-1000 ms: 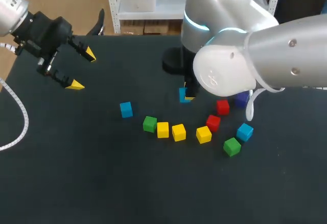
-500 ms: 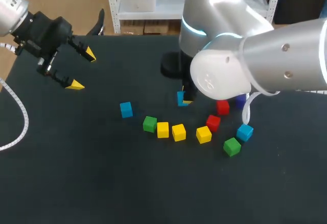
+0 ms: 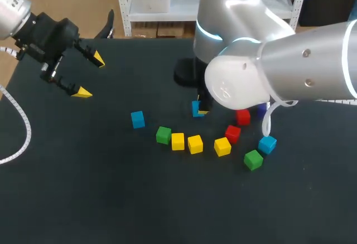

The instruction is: Place the blue cubes, place green cubes on the blue cubes, place the yellow cubes on the green cubes, then place the red cubes on the yellow cubes, and place purple cube on the red cubes.

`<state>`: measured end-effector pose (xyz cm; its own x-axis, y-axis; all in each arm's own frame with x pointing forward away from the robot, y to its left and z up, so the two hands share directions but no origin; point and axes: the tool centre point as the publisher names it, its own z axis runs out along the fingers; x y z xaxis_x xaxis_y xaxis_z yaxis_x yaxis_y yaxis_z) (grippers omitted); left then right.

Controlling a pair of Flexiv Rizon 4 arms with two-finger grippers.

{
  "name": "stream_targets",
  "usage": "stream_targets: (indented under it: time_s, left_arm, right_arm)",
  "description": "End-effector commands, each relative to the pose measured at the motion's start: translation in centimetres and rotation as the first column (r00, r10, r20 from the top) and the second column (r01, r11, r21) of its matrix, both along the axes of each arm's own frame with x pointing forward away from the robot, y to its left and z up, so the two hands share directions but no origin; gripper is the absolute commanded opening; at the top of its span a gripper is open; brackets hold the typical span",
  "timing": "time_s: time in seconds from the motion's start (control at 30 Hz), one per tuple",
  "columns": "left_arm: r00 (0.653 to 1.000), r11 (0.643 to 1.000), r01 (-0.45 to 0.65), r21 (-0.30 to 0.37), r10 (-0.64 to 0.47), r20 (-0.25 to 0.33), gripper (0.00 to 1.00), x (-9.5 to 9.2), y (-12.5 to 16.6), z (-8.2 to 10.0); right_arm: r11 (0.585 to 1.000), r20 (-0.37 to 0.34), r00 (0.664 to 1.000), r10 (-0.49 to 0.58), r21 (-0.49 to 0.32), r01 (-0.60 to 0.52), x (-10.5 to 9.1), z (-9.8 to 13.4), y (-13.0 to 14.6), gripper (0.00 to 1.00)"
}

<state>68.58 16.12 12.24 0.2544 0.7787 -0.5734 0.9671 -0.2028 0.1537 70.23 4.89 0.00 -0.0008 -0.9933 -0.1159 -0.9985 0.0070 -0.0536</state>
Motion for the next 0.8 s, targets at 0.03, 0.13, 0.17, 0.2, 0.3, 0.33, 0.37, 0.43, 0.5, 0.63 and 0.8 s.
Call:
stream_targets:
  time_s: [0.03, 0.13, 0.17, 0.2, 0.3, 0.33, 0.37, 0.43, 0.5, 0.63, 0.8]
  left_arm:
    - [1.0, 1.0, 0.001, 0.0, -0.001, 0.002, 1.0, 0.01, 0.02, -0.04]
    - [1.0, 1.0, 0.001, 0.0, -0.001, 0.002, 1.0, 0.01, 0.02, -0.04]
    - [1.0, 1.0, 0.001, 0.0, -0.001, 0.002, 1.0, 0.01, 0.02, -0.04]
    - [1.0, 1.0, 0.001, 0.0, -0.001, 0.002, 1.0, 0.01, 0.02, -0.04]
    - [1.0, 1.0, 0.001, 0.0, -0.001, 0.002, 1.0, 0.01, 0.02, -0.04]
    - [1.0, 1.0, 0.001, 0.0, -0.001, 0.002, 1.0, 0.01, 0.02, -0.04]
    - [1.0, 1.0, 0.001, 0.0, -0.001, 0.002, 1.0, 0.01, 0.02, -0.04]
    - [1.0, 1.0, 0.001, 0.0, -0.001, 0.002, 1.0, 0.01, 0.02, -0.04]
    - [1.0, 1.0, 0.001, 0.0, -0.001, 0.002, 1.0, 0.01, 0.02, -0.04]
    - [1.0, 1.0, 0.001, 0.0, -0.001, 0.002, 1.0, 0.01, 0.02, -0.04]
    - [1.0, 1.0, 0.001, 0.0, -0.001, 0.002, 1.0, 0.01, 0.02, -0.04]
  right_arm:
    - [1.0, -0.004, 1.0, 0.0, -0.001, 0.0, 0.26, -0.03, 0.01, 0.0]
    - [1.0, -0.004, 1.0, -0.002, -0.002, 0.002, 0.3, -0.01, -0.01, 0.0]
    - [1.0, -0.003, 1.0, -0.003, -0.002, 0.003, 0.31, -0.01, -0.01, 0.0]
    - [1.0, -0.002, 1.0, -0.004, -0.002, 0.004, 0.32, -0.01, -0.01, 0.0]
    - [1.0, 0.001, 1.0, -0.011, 0.001, 0.011, 0.34, -0.02, -0.01, 0.0]
    - [1.0, 0.002, 1.0, -0.013, 0.002, 0.013, 0.34, -0.02, -0.01, 0.0]
    - [1.0, 0.003, 1.0, -0.014, 0.002, 0.014, 0.33, -0.02, -0.01, 0.0]
    - [1.0, 0.005, 1.0, -0.018, 0.002, 0.018, 0.32, -0.01, -0.01, 0.0]
    - [1.0, 0.006, 1.0, -0.022, 0.002, 0.022, 0.23, 0.03, -0.06, 0.0]
    - [1.0, 0.007, 1.0, -0.027, 0.003, 0.027, 0.13, -0.08, -0.21, 0.0]
    - [0.999, 0.006, 0.999, -0.032, 0.005, 0.032, -0.02, -0.15, -0.35, 0.0]
